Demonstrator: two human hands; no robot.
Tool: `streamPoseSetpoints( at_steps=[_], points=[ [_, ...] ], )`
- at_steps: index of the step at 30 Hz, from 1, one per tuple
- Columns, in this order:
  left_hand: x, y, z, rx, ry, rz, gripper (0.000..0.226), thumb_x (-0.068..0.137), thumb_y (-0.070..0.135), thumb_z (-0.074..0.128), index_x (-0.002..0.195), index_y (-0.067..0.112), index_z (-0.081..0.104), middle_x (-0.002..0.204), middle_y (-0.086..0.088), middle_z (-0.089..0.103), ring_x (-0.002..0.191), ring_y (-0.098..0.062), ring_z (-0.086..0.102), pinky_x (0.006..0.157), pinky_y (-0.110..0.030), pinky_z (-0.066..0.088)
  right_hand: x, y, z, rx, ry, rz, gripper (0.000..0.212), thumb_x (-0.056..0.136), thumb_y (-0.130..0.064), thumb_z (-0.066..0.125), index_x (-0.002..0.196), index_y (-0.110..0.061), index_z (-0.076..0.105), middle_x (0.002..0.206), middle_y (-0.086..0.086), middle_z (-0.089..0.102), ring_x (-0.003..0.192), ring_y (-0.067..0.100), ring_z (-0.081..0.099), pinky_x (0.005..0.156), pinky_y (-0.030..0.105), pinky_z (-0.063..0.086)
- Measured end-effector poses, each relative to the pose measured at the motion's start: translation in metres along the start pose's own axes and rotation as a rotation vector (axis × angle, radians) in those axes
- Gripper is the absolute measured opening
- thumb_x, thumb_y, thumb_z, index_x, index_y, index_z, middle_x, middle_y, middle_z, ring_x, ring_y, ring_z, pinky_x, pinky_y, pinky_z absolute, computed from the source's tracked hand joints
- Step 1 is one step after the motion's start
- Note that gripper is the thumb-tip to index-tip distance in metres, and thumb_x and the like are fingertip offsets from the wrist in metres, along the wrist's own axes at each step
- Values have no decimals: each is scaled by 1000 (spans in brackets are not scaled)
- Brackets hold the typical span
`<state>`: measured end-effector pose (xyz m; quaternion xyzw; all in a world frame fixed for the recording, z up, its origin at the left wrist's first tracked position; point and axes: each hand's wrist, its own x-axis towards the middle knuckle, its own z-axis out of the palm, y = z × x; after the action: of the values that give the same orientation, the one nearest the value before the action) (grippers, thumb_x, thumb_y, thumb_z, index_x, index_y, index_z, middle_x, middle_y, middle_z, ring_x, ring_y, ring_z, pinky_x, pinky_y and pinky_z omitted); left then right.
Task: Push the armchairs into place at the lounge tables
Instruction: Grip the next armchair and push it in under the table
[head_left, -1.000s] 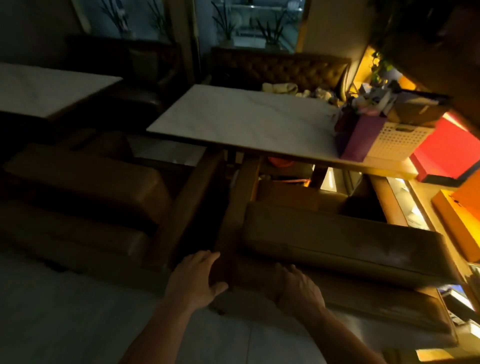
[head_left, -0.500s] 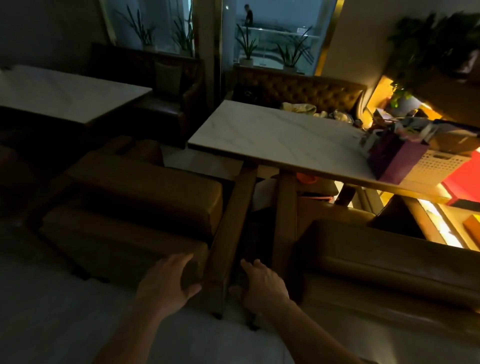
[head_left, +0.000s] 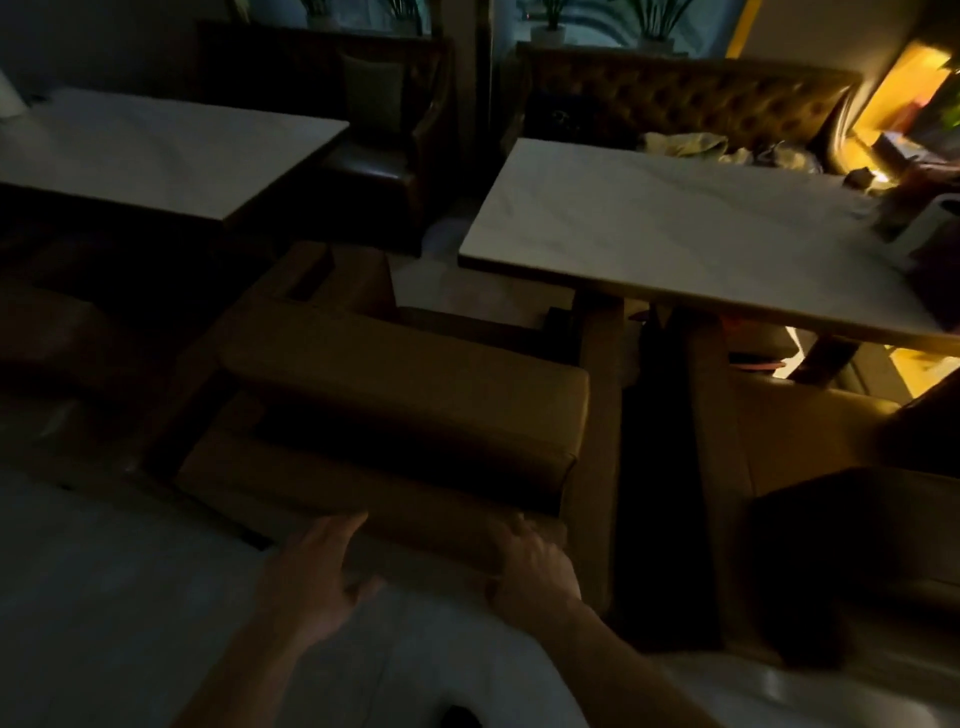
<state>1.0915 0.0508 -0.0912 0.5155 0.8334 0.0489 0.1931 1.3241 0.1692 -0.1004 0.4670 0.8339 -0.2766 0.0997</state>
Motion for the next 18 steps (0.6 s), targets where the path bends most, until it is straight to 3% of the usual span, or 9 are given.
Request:
streamPoseSetpoints(
  at_steps=[5,9,13,18],
  points=[
    [46,-66,-19,72,-18,20,89,77,61,70,151,32,29,153,1,36,136,-26,38,105,-41,40,40,-27,13,-58,17,64,82,87,-53,59,154,-34,15,164,9,12,151,33,8,120,49,18],
    [90,-110,-23,157,1,86,97,72,60,75,152,33,27,157,-4,31,142,-32,28,112,-46,30,67,-21,22,-150,9,193,99,83,-64,58,155,-36,-4,165,14,-5,150,39,-10,119,59,3],
    [147,-154,-19,241,-69,236,105,75,65,70,153,44,4,165,-1,5,150,-29,-1,120,-49,10,83,-18,47,-124,5,358,108,78,-73,59,152,-41,-14,164,14,-9,148,44,-13,115,70,7],
    [186,-178,-6,308,-157,387,97,81,59,67,152,48,1,165,2,6,150,-31,2,120,-54,10,88,-24,74,-177,158,424,106,71,-90,40,154,-42,-5,165,14,3,149,43,-3,115,69,12]
  ],
)
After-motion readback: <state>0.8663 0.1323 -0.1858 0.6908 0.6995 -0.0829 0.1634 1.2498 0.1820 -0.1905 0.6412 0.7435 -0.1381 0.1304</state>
